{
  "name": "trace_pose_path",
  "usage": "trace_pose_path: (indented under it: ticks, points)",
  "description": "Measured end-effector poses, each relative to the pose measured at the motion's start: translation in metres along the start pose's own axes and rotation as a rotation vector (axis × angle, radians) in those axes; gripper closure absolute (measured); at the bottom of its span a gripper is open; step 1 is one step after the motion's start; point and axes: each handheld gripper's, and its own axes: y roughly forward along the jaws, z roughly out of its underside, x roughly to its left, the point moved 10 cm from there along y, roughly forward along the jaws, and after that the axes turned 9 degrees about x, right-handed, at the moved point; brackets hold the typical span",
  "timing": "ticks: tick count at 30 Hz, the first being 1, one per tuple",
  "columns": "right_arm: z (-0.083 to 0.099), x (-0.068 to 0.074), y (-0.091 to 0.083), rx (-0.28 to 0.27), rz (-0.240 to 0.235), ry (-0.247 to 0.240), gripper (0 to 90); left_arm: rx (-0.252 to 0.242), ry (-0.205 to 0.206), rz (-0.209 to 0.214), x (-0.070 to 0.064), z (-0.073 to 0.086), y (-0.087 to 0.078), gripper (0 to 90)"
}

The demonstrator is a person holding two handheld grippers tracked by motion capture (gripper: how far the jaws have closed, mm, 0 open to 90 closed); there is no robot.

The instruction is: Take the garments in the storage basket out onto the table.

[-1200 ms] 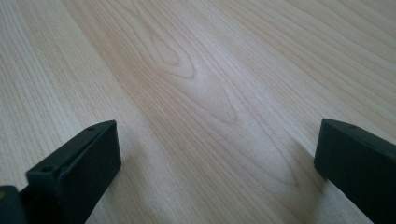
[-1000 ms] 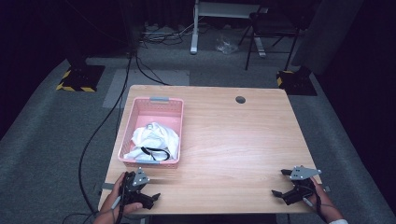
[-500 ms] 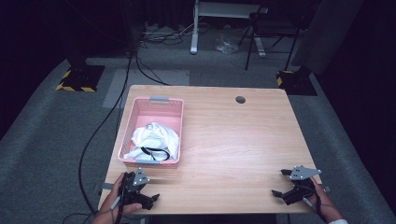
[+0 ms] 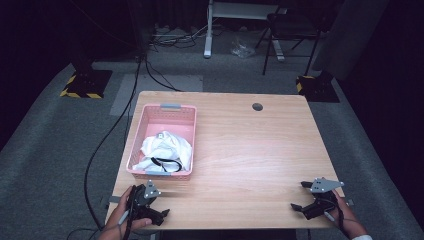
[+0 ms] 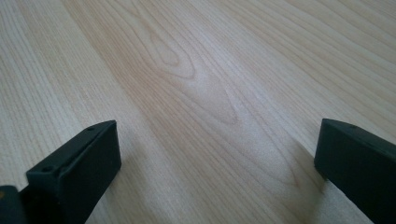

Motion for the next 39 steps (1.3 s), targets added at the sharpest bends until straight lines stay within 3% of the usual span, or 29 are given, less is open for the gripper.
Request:
trace_pose_path:
  ticks: [6,29,39]
  points:
    - [0.000,0.000,0.000,0.000,0.000,0.000,0.6,0.017,0.009,-0.018,-0.002,0.001,-0.004,3.5]
    - [0.000,0.000,0.000,0.000,0.000,0.000,0.6,-0.010,0.030,-0.062,-0.004,-0.010,-0.027,3.3]
    - [0.000,0.000,0.000,0.000,0.000,0.000,0.5,-0.005,0.069,-0.092,-0.004,-0.018,-0.035,3.2]
